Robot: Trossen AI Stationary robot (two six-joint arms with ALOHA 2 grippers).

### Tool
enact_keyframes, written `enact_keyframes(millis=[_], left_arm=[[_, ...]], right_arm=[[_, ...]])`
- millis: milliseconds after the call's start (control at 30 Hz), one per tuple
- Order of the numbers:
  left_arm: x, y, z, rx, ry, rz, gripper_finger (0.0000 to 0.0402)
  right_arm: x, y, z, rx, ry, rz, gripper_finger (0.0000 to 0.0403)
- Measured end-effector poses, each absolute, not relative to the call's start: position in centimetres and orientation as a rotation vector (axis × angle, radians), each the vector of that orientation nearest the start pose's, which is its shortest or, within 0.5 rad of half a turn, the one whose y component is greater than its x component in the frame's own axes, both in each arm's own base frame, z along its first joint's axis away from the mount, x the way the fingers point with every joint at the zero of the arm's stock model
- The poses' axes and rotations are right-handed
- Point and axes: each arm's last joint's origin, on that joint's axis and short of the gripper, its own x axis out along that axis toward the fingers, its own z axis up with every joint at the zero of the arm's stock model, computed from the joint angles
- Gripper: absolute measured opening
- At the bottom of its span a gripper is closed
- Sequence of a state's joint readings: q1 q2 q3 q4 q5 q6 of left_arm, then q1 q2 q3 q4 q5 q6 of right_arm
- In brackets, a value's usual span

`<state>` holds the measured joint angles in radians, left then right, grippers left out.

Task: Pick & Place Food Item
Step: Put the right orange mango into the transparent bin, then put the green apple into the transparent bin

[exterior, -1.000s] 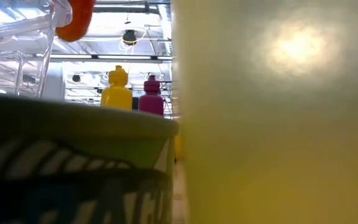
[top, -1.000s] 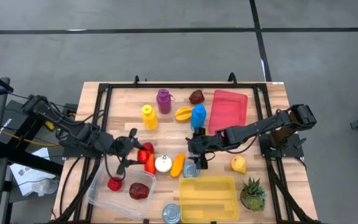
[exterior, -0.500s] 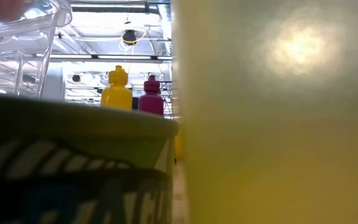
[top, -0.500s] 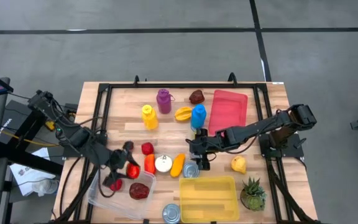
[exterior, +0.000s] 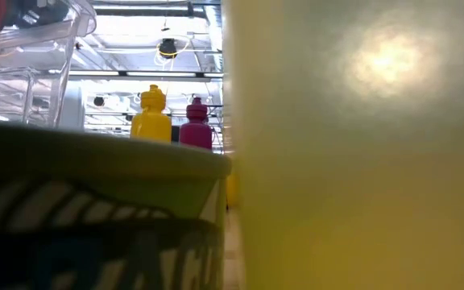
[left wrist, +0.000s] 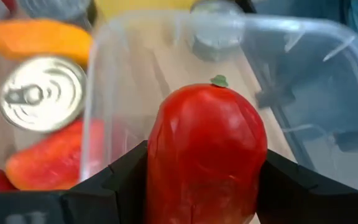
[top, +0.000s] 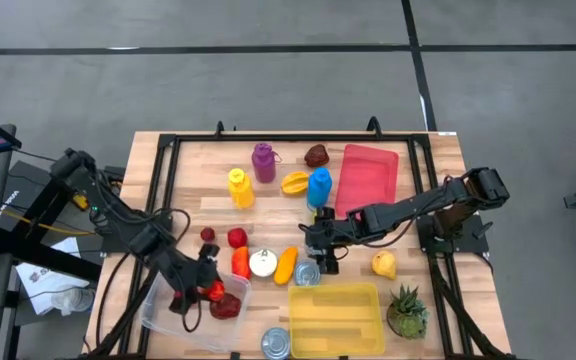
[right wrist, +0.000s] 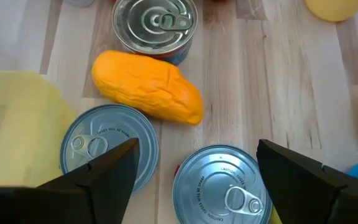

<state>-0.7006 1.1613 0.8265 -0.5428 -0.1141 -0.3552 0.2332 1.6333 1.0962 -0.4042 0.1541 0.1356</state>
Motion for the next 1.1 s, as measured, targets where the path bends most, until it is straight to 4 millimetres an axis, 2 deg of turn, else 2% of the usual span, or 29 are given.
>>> enact_keyframes(millis=[233,267,433,500,567,733,967,1100], left_arm=[[17.9,-14.9,23.9,0.000,0.963,-0.433,0.0216],[17.9,-14.9,23.9,0.001,0.963,-0.431,0.0226],[18.0,-14.9,24.1,-0.002,0.935,-0.413,0.0347],[18.1,-14.9,24.1,-0.015,0.929,-0.403,0.0379],[18.1,-15.0,24.1,-0.017,0.924,-0.403,0.0391],[18.3,-15.1,24.9,0.016,0.803,-0.356,0.0372],[18.6,-15.4,27.9,0.146,0.373,-0.270,0.0337],[19.1,-14.6,27.4,0.166,0.202,-0.265,0.0330]], right_arm=[[32.6,7.6,21.5,-0.053,0.927,0.015,0.0311],[32.5,7.6,21.5,-0.049,0.929,0.013,0.0311],[32.5,7.6,21.5,-0.047,0.932,0.011,0.0311],[32.5,7.6,21.5,-0.046,0.932,0.011,0.0311],[32.5,7.6,21.5,-0.041,0.932,0.008,0.0311],[32.6,7.5,21.5,-0.029,0.918,-0.040,0.0311],[32.6,7.4,21.6,-0.074,0.882,-0.176,0.0311],[32.2,7.0,21.3,-0.088,0.937,-0.191,0.0311]])
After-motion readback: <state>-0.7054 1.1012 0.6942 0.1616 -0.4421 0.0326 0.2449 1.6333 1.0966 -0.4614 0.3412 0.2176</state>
